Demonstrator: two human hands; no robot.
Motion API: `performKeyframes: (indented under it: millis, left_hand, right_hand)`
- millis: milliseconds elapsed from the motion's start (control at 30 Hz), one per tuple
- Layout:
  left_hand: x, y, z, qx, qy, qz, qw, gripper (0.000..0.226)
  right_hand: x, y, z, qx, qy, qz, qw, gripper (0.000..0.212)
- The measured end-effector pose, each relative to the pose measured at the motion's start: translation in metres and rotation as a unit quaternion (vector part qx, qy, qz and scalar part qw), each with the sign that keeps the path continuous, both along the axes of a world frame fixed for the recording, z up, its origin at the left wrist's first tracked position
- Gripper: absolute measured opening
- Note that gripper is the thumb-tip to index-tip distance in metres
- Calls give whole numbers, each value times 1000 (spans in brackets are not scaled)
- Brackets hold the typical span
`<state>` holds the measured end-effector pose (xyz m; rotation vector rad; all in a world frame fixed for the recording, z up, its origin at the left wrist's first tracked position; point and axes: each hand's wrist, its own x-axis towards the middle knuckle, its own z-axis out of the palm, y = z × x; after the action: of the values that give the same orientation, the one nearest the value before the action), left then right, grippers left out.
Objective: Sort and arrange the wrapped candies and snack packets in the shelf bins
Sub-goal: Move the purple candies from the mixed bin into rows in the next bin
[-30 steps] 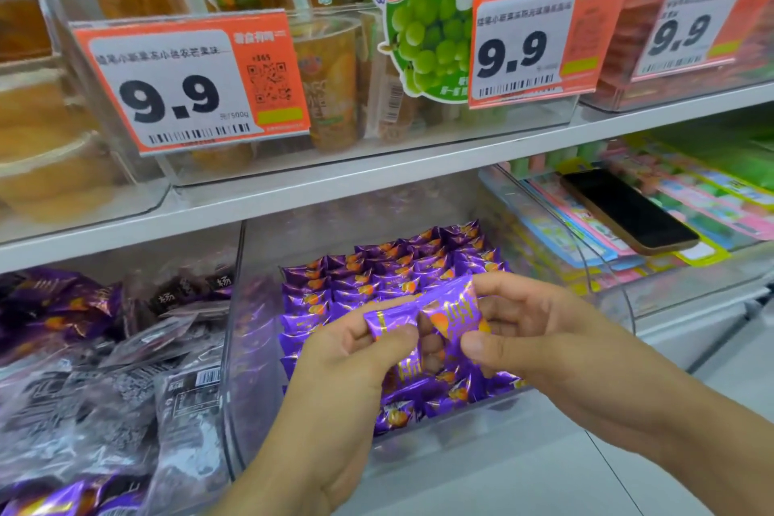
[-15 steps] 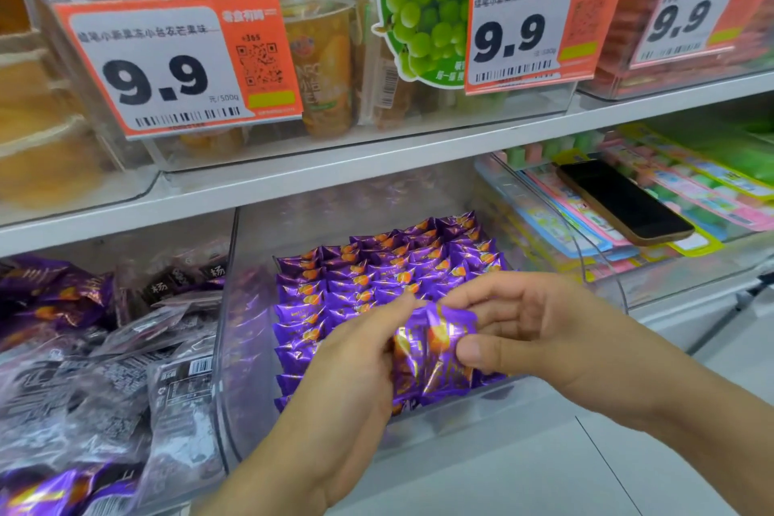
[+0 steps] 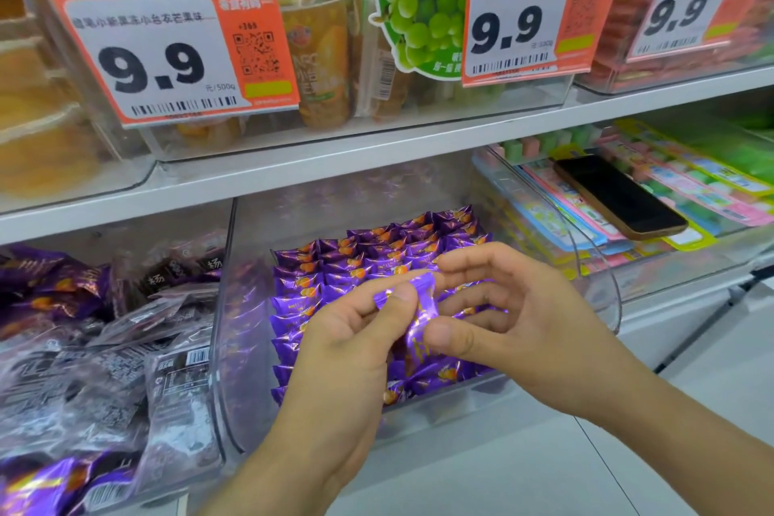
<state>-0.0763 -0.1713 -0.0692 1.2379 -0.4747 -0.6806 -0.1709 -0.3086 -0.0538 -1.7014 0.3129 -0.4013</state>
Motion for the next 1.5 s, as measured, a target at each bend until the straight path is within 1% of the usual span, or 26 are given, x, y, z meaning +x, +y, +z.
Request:
performKeyframes:
  millis: [67, 133, 167, 233, 400, 533, 567, 633, 667, 700, 733, 767, 800, 867, 933, 1000, 1033, 1133, 1233, 1300, 1500]
  left_hand:
    - [1, 0, -2, -7, -43, 19, 999, 23]
    - [2, -1, -5, -13, -70, 19, 997, 25]
    - [1, -1, -6, -15, -64, 13, 998, 25]
    - [-1, 0, -5, -14, -71, -4, 997, 29]
    - [-7, -8, -14, -4, -132, 51, 990, 29]
    - [-11, -14, -10, 37, -222, 45, 973, 26]
    - [-10, -15, -9, 53, -245, 39, 967, 29]
    - [-4, -15, -10, 110, -296, 10, 949, 43]
    - [-1, -14, -12, 143, -317, -12, 937, 48]
    - [2, -14, -13, 175, -343, -32, 922, 47]
    - [5, -13, -14, 207, -373, -51, 903, 44]
    - [6, -12, -14, 235, -402, -72, 882, 41]
    - [6, -12, -14, 253, -423, -94, 865, 39]
    - [7, -12, -14, 262, -443, -131, 847, 31]
    - [9, -14, -15, 266, -452, -154, 838, 18]
    - [10, -15, -16, 265, -447, -168, 837, 10]
    - [11, -15, -16, 262, -440, -171, 842, 8]
    - [13, -14, -19, 253, -422, -170, 854, 10]
    - [14, -13, -21, 247, -414, -171, 859, 12]
    - [14, -13, -21, 245, -414, -170, 860, 14]
    - [13, -13, -23, 238, -422, -163, 859, 18]
  right_hand:
    - [0, -1, -1, -2, 1, 8, 1000, 65]
    - [0, -6, 1, -34, 11, 35, 999, 52]
    - [-1, -10, 3, -45, 20, 57, 997, 43]
    - [-3, -18, 7, -37, 37, 91, 995, 34]
    - [-7, -35, 7, -12, 69, 135, 988, 36]
    - [-11, -48, 14, -36, 73, 144, 986, 34]
    - [-12, -52, 17, -52, 77, 137, 986, 35]
    - [-14, -63, 25, -108, 83, 100, 986, 38]
    - [-15, -69, 30, -146, 90, 73, 982, 38]
    - [-15, -75, 36, -189, 100, 46, 976, 37]
    - [-15, -81, 41, -238, 115, 25, 964, 35]
    - [-13, -86, 47, -298, 137, 13, 945, 34]
    - [-10, -90, 52, -365, 169, 11, 915, 34]
    - [-1, -89, 56, -478, 246, 41, 842, 33]
    - [8, -84, 51, -534, 314, 83, 780, 32]
    - [15, -80, 43, -556, 370, 100, 738, 32]
    - [18, -80, 39, -561, 392, 100, 722, 34]
    - [23, -80, 28, -558, 436, 111, 697, 38]
    - [26, -80, 18, -564, 455, 137, 675, 36]
    - [28, -80, 13, -557, 457, 145, 678, 34]
    - [27, -83, 1, -539, 443, 143, 702, 35]
